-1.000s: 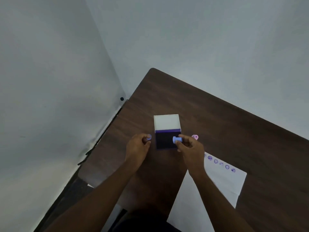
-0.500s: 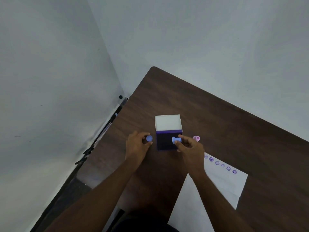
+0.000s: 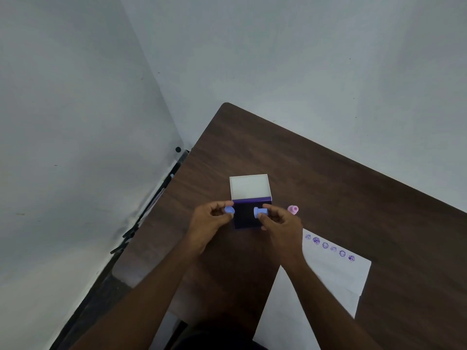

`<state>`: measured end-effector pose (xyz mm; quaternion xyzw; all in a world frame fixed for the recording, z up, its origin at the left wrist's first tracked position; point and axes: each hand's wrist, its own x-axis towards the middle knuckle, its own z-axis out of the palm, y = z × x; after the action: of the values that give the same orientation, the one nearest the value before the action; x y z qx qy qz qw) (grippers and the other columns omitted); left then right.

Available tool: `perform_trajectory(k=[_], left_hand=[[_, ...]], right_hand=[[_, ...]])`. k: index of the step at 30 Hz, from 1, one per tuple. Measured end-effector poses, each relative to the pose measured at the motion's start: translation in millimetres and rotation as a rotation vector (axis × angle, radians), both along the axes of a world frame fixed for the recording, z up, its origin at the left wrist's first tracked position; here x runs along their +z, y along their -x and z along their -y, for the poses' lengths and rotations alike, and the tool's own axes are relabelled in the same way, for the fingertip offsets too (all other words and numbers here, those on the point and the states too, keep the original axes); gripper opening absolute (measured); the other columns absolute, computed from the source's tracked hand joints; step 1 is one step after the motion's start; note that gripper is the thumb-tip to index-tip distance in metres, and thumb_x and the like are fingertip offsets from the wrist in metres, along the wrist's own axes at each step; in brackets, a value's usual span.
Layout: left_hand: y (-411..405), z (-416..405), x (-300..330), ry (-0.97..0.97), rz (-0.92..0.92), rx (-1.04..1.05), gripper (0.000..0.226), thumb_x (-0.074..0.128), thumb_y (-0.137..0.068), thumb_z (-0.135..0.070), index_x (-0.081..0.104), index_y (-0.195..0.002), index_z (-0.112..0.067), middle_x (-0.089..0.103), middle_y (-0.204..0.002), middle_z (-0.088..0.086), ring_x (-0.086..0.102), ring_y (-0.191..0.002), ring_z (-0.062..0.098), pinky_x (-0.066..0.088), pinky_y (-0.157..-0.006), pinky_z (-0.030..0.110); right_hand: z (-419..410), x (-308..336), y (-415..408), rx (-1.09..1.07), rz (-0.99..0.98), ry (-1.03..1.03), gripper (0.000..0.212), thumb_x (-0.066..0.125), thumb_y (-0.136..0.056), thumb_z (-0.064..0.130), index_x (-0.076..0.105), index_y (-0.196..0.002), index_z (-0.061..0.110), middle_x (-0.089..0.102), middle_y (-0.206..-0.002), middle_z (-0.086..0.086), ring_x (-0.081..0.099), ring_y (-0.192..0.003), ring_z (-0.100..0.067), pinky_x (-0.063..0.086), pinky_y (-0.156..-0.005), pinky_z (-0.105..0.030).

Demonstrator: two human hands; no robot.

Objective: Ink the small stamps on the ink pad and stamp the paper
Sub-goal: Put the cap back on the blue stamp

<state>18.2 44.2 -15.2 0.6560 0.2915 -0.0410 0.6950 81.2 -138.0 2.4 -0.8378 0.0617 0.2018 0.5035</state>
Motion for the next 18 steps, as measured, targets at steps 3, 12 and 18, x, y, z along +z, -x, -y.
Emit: perform_trajectory(k=[3, 12, 18], left_hand=[[0, -2, 7, 0.067, -0.026, -0.060, 0.026, 0.070, -0.086, -0.016, 0.071, -0.108, -0.031, 0.073, -0.103, -0.005, 0.067, -0.096, 0.002, 0.054, -0.070, 0.015], [-4, -1, 15, 0.313, -0.019, -0.095, 0.030, 0.061, -0.093, -0.016, 0.064, -0.123, -0.016, 0.069, -0.118, 0.003, 0.066, -0.102, 0.016, 0.054, -0.090, 0.030], [-8, 1, 14, -0.193, -0.041, -0.399, 0.035, 0.049, -0.099, -0.015, 0.054, -0.134, -0.021, 0.061, -0.119, -0.009, 0.059, -0.095, -0.007, 0.046, -0.073, 0.006]], right_hand=[[-4, 2, 2, 0.016, -0.023, -0.015, 0.034, 0.072, -0.082, 0.023, 0.066, -0.115, 0.017, 0.072, -0.106, -0.002, 0.067, -0.094, -0.013, 0.059, -0.082, -0.042], [-10, 12, 8, -0.010, -0.033, -0.093, 0.031, 0.071, -0.083, 0.019, 0.067, -0.114, 0.013, 0.072, -0.104, -0.004, 0.068, -0.095, -0.015, 0.059, -0.082, -0.043], [-10, 13, 8, -0.005, -0.047, -0.081, 0.029, 0.072, -0.083, 0.018, 0.068, -0.112, 0.014, 0.073, -0.103, -0.004, 0.069, -0.089, -0.015, 0.059, -0.081, -0.040]])
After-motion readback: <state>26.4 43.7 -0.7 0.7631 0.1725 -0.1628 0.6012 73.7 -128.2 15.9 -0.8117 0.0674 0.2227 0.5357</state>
